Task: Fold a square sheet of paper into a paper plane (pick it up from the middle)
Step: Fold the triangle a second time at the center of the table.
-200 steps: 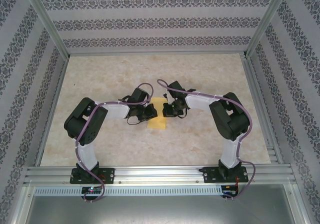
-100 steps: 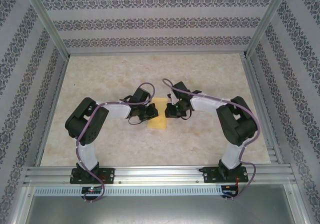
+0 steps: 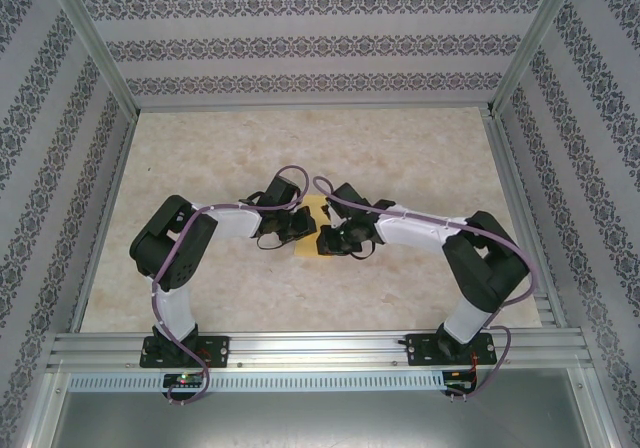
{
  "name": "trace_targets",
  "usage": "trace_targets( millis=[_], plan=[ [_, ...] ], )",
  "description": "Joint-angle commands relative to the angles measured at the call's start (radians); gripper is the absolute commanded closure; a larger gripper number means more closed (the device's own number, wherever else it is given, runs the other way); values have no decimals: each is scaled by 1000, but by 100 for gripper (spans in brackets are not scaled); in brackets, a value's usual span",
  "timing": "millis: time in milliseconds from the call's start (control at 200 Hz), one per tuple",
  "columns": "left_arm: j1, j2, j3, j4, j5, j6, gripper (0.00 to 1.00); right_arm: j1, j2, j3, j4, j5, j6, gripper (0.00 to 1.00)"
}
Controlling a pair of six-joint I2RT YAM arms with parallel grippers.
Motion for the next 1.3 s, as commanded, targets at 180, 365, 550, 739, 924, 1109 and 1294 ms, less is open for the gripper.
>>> trace_targets(
  millis=[180, 365, 550, 739, 924, 1109, 1294],
  plan=[
    [-22, 73, -61, -100, -86, -13, 94, 32, 94, 82, 18, 62, 39, 90],
    [-22, 84, -61, -99, -90, -18, 94, 42, 112, 104, 0, 94, 52, 90],
    [-22, 83, -62, -101, -90, -22, 94, 43, 140, 117, -17, 112, 52, 90],
    [-23, 83, -62, -110, -99, -21, 95, 43, 149, 115, -52, 137, 38, 90],
    [-23, 85, -60, -121, -108, -21, 94, 42, 148, 106, -74, 143, 22, 90],
    [-21, 85, -59, -131, -118, -21, 94, 39, 143, 87, -75, 137, 13, 90],
    [-20, 86, -59, -145, -128, -16, 95, 15, 130, 39, -35, 90, -5, 90]
  ],
)
